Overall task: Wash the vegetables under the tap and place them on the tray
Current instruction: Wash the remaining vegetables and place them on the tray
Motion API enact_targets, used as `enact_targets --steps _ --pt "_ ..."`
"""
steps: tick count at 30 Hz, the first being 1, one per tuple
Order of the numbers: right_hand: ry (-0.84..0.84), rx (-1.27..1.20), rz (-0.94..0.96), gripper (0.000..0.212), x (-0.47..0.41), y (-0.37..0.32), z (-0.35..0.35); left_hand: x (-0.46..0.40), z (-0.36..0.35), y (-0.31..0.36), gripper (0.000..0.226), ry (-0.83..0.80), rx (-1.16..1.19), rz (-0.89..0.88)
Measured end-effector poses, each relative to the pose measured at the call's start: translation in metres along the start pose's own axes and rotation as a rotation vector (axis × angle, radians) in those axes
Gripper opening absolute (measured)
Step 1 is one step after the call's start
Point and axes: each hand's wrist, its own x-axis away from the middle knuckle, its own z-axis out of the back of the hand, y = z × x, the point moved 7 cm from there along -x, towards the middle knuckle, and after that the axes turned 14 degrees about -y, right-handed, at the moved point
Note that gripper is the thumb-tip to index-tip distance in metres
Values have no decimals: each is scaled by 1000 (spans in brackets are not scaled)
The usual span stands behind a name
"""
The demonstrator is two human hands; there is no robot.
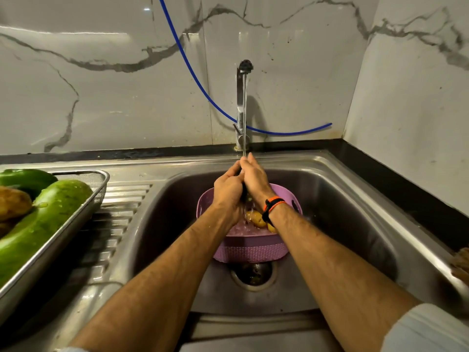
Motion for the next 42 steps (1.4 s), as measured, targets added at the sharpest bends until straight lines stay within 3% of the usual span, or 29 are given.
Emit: enact_targets --steps 6,10,14,16,20,26,28,32,35,39,42 --pt "-16 -63 2 48 8 2 -2 5 5 9 43 76 53 2" --pt "73 -303 -4 43 16 1 8 7 8 14 42 132 108 -24" --pt "119 -520 -13 34 22 2 6 9 7 -2 23 172 78 74" --pt "121 -477 -30 34 22 4 6 12 1 -6 29 124 146 124" --pt "139 -151 -54 38 20 5 5 10 -5 -5 27 82 229 86" --pt "225 127 54 40 30 -16 19 10 -7 0 51 33 117 52" --pt "164 180 78 37 33 -17 12 7 0 3 55 78 76 19" --pt "0 177 29 42 19 -14 -5 8 5 3 61 81 73 26" --pt "36 157 31 43 13 -14 3 5 -2 -1 63 -25 48 42" --pt "-22 139 72 45 19 -5 -9 3 8 7 59 141 24 -6" --pt "1 126 55 43 13 -8 -6 5 7 3 56 74 66 34"
